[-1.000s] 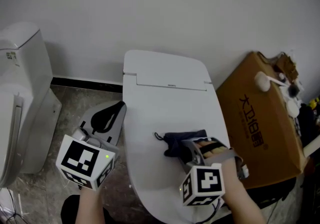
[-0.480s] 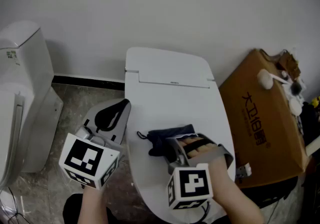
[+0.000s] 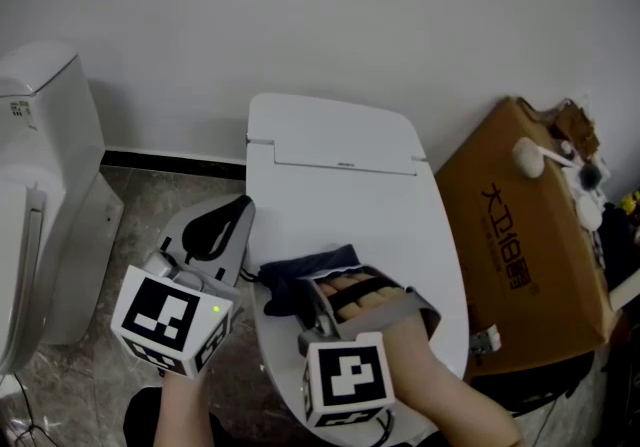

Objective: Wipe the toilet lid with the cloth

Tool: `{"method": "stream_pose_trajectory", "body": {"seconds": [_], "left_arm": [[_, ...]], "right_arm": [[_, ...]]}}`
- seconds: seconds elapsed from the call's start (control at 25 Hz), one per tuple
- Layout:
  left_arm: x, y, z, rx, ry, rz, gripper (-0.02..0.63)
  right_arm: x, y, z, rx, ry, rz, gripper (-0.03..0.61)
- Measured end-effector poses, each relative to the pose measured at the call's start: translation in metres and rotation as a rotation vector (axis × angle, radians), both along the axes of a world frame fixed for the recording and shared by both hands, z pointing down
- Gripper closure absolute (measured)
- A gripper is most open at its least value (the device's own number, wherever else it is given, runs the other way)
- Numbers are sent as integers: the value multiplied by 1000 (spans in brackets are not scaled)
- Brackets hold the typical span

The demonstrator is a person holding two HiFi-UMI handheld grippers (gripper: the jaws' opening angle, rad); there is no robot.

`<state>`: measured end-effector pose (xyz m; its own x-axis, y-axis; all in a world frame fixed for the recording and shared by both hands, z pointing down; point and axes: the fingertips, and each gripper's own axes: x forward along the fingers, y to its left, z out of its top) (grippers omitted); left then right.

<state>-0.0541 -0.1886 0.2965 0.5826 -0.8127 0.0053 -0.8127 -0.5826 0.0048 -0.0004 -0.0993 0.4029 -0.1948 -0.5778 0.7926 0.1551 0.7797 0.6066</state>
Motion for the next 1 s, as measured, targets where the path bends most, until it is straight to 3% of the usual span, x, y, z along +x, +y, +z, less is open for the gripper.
{"method": "stream_pose_trajectory", "body": {"seconds": [0.48, 0.64, 0.8, 1.0], "left_arm": [[-4, 2, 0, -1, -13, -13, 597], [-3, 2, -2, -1, -11, -11, 597], [0, 3, -1, -4, -13, -1, 597], [8, 1, 4, -4, -28, 19, 597]], "right_arm": [[-38, 12, -1, -8, -38, -89, 515], [-42, 20, -8, -29, -111, -99, 515], [-10, 16, -10, -36, -124, -31, 515], [72, 4, -18, 6, -87, 118, 515]]}}
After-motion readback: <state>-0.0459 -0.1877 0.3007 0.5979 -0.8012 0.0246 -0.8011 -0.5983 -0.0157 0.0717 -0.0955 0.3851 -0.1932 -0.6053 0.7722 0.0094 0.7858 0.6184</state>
